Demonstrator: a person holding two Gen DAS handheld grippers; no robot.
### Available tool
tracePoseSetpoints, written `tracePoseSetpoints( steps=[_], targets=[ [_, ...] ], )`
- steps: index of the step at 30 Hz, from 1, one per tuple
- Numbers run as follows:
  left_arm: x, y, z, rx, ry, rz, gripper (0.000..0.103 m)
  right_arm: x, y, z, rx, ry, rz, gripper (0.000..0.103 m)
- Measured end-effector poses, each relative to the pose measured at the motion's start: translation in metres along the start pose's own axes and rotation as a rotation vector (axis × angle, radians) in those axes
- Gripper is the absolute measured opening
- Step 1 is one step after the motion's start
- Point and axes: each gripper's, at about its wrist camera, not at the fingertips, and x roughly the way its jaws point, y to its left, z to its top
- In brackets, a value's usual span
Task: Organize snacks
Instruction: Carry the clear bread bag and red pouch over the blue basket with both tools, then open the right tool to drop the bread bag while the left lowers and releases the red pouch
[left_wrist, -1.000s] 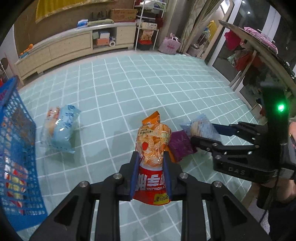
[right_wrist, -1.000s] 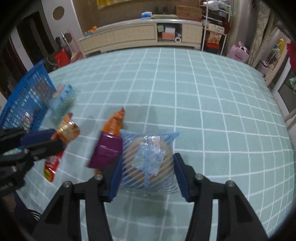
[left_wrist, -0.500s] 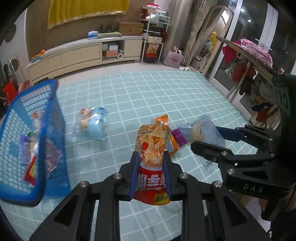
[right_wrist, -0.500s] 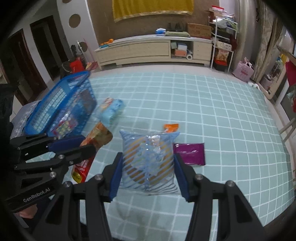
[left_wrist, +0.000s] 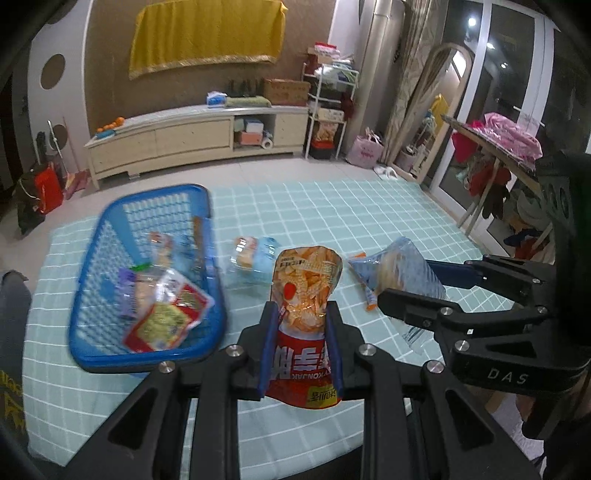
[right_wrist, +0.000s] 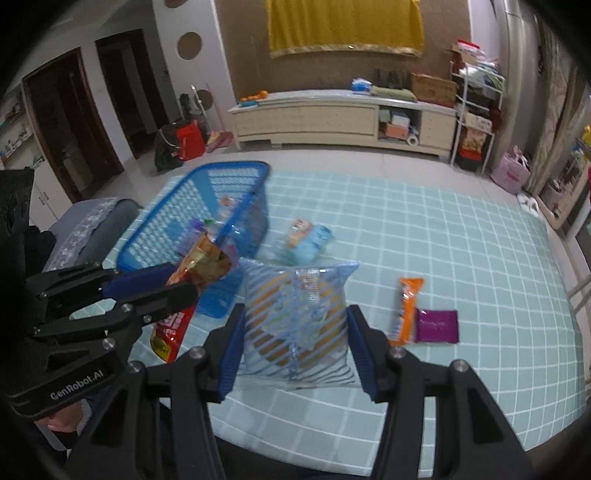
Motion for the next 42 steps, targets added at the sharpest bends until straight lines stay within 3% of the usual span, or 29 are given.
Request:
tracePoseSetpoints(
  steps=[6,18,30,39,40,42],
  targets=[
    [-0.023,0.041,0.001,-0.037,-0.029,0.034,0.023,0.005,0.043,0.021,-0.064,-0.015,0.041,0.058],
    [-0.027,0.111,0.006,-0.097,-0.035,0.110,0.024,0.052,0.087,0.056,-0.123,0.025,0.116,0.058],
    [0.002,0.146,-0.004,-0.152,0.005,0.127,0.024,0.111,0.112,0.063,-0.173,0.105,0.128,0.058],
    [0.005,0.151,-0.008,-0.163,0.022,0.140,0.024,0.122,0.105,0.057,-0.151,0.158,0.120,0.059],
    [0.005,0.151,-0.008,-0.163,0.023,0.138,0.024,0.122,0.107,0.058,-0.152,0.155,0.122,0.059],
    [0.004,0.149,-0.009,-0.161,0.024,0.137,0.024,0.120,0.108,0.059,-0.157,0.159,0.120,0.074]
  ],
)
